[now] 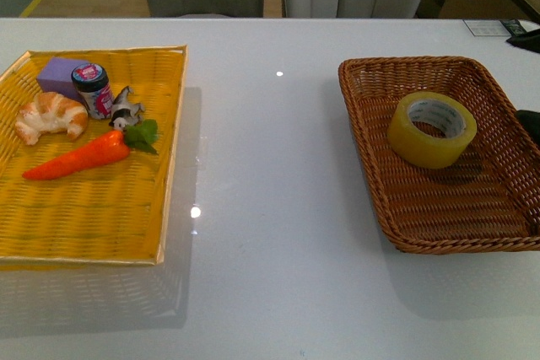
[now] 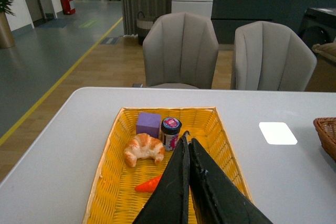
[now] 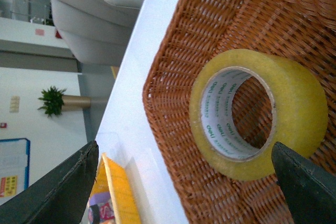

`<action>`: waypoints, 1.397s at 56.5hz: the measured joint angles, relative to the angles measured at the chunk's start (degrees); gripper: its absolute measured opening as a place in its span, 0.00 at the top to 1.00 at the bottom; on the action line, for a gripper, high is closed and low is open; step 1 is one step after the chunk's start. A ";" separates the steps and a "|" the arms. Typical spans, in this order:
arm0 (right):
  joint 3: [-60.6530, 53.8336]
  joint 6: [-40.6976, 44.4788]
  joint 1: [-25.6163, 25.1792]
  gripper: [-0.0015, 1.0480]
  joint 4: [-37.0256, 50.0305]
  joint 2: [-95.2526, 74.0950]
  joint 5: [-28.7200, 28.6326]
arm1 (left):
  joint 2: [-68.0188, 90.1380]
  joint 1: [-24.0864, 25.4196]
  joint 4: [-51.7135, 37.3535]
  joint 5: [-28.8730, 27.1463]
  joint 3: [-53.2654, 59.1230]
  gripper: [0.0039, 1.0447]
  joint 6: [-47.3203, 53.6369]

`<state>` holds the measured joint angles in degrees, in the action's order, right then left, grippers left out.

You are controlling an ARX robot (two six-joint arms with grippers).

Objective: Move tape to another basket

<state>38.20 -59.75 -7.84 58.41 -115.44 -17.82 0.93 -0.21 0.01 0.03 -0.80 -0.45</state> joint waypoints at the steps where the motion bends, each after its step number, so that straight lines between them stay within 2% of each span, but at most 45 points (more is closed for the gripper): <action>1: -1.18 0.61 -0.22 0.09 0.02 1.66 -0.07 | -0.02 0.00 0.00 -0.02 0.00 0.99 0.02; 8: -7.91 5.44 -1.18 0.09 -2.25 13.42 0.74 | -0.04 0.00 0.00 -0.02 0.00 0.99 0.02; 16: -17.29 14.25 -0.83 0.09 -11.41 34.97 2.97 | -0.04 0.00 0.00 -0.02 0.00 0.99 0.00; 24: -18.56 16.81 -0.76 0.09 -12.44 42.36 3.50 | -0.04 0.00 0.00 -0.02 0.00 0.99 0.02; 28: -21.57 28.92 0.42 0.20 -3.82 41.51 9.77 | -0.04 0.00 0.00 -0.04 0.00 0.99 0.00; 29: -22.05 29.83 0.52 0.22 -2.99 41.53 10.21 | -0.04 0.00 0.00 -0.02 0.00 0.99 0.02; 30: -22.88 34.27 0.81 0.25 -1.79 41.72 10.69 | -0.04 0.00 0.00 -0.02 0.00 0.99 0.02; 34: -25.51 46.82 1.68 0.39 -1.07 44.48 11.89 | -0.04 0.00 0.00 -0.02 0.00 0.99 0.02; 37: -26.95 51.52 2.10 0.47 -1.46 46.71 12.39 | -0.04 0.00 0.00 -0.02 0.00 0.99 0.00; 44: -30.45 56.72 3.08 0.67 0.55 48.98 13.27 | -0.04 0.00 0.00 -0.04 0.00 0.99 0.02; 48: -33.22 58.18 6.01 0.86 -1.46 52.13 17.20 | -0.04 0.00 0.00 -0.04 0.00 0.99 0.02; 52: -34.23 58.62 7.37 0.98 -3.78 55.74 17.22 | -0.04 0.00 0.00 -0.02 0.00 0.99 0.00; 79: -36.87 59.39 7.63 0.98 -22.67 78.71 17.81 | -0.04 0.00 0.00 -0.02 0.00 0.99 0.02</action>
<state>1.32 -0.36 -0.21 35.75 -36.73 -0.01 0.89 -0.21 0.01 0.01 -0.80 -0.43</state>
